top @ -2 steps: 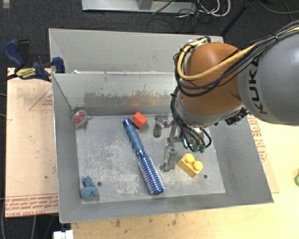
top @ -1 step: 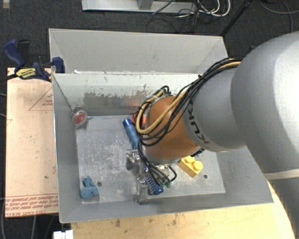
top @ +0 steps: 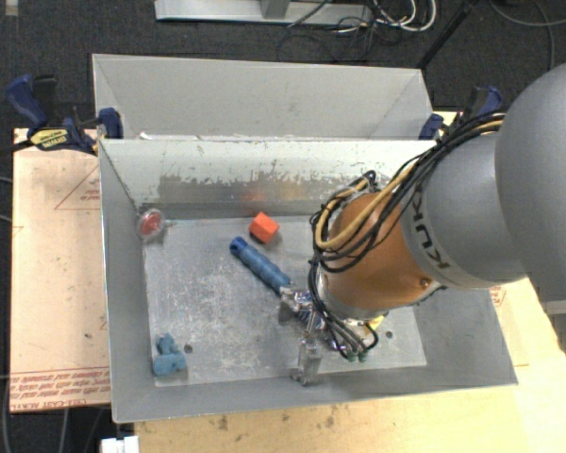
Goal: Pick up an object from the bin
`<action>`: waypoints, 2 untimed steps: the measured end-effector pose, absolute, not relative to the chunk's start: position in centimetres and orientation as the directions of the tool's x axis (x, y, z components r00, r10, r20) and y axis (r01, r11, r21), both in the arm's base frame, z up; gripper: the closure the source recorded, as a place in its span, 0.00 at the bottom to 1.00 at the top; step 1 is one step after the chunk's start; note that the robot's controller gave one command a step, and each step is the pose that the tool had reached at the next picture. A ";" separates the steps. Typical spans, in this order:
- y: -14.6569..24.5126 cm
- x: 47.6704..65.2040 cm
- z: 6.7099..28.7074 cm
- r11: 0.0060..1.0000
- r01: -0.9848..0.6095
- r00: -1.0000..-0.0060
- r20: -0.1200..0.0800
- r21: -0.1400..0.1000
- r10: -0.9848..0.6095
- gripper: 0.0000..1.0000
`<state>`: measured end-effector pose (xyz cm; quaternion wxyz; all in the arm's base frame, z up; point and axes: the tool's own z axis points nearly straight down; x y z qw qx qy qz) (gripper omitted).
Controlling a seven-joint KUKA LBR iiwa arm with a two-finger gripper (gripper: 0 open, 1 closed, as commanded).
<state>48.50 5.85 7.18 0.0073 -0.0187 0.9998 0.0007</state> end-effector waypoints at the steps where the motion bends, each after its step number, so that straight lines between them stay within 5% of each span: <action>1: 5.2 53.5 17.8 0.976 0.220 -0.976 -0.009 0.003 0.220 0.00; 2: 5.4 55.0 6.5 0.944 0.330 -0.944 0.005 -0.001 0.330 0.00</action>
Offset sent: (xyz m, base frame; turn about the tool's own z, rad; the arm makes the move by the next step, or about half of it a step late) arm 0.0477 -0.0072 0.1039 0.2602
